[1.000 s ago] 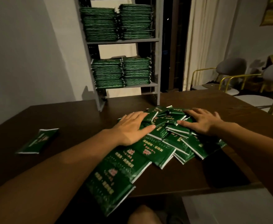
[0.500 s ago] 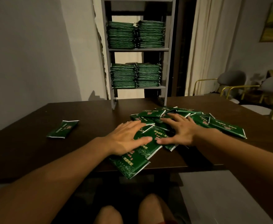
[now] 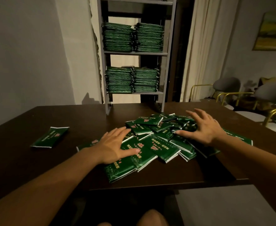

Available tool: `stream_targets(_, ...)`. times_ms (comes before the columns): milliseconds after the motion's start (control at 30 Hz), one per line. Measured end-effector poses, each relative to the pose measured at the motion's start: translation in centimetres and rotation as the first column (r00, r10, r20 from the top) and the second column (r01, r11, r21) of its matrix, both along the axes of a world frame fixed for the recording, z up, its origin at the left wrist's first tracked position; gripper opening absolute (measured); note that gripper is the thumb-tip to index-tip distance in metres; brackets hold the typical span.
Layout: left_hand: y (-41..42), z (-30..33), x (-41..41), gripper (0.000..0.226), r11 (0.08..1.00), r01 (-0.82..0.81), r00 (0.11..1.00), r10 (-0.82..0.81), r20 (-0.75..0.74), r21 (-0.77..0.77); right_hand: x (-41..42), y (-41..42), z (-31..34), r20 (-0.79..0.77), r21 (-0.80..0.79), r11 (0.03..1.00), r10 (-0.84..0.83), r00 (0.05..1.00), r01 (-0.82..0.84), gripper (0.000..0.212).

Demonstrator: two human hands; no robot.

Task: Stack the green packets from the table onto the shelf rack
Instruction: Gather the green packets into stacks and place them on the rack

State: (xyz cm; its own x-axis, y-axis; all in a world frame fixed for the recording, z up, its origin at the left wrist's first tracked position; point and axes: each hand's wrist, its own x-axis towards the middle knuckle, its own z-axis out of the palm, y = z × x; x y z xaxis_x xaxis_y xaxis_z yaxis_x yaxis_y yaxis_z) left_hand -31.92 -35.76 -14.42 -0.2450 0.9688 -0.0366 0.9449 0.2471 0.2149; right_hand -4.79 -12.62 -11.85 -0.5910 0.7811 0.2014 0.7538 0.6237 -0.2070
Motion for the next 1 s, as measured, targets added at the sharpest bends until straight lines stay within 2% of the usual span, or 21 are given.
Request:
stream_targets(133, 1.4, 0.1, -1.4, 0.098, 0.997, -0.079, 0.992, 0.077, 0.095, 0.017, 1.3, 3.0, -0.5, 0.048, -0.115, 0.983, -0.138, 0.989, 0.142, 0.132)
stream_targets(233, 3.2, 0.3, -2.4, 0.099, 0.992, -0.109, 0.974, 0.093, 0.205, 0.067, 1.7, 4.3, -1.0, 0.099, -0.237, 0.953, -0.169, 0.981, 0.188, 0.138)
stream_targets(333, 4.5, 0.6, -2.5, 0.101, 0.993, -0.079, 0.971, 0.058, 0.233, 0.084, 0.5, 4.3, -1.4, 0.148, -0.253, 0.961, -0.074, 0.986, 0.11, 0.133)
stream_targets(433, 5.7, 0.5, -2.4, 0.092, 0.998, -0.04, 0.988, 0.032, 0.15, 0.05, -1.3, 3.6, -1.5, 0.224, -0.227, 0.973, 0.02, 0.974, 0.032, 0.126)
stream_targets(567, 6.4, -0.1, -3.3, 0.112, 0.999, -0.013, 0.993, 0.009, 0.118, 0.031, -2.5, 2.1, -1.6, 0.234, -0.211, 0.977, 0.079, 0.969, -0.028, 0.118)
stream_targets(700, 5.7, -0.3, -3.6, 0.117, 1.0, -0.008, 0.995, 0.007, 0.101, 0.009, -3.6, 0.4, -1.4, 0.25, -0.2, 0.977, 0.124, 0.96, -0.074, 0.104)
stream_targets(833, 4.7, 0.3, -3.9, 0.113, 0.999, -0.037, 0.99, 0.036, 0.134, 0.009, -4.7, -1.3, -1.1, 0.25, -0.203, 0.973, 0.161, 0.955, -0.111, 0.104)
stream_targets(1000, 3.8, 0.3, -4.7, 0.105, 0.99, -0.1, 0.974, 0.077, 0.214, 0.098, -6.6, -2.4, -1.3, 0.22, -0.183, 0.968, 0.213, 0.952, -0.174, 0.106)
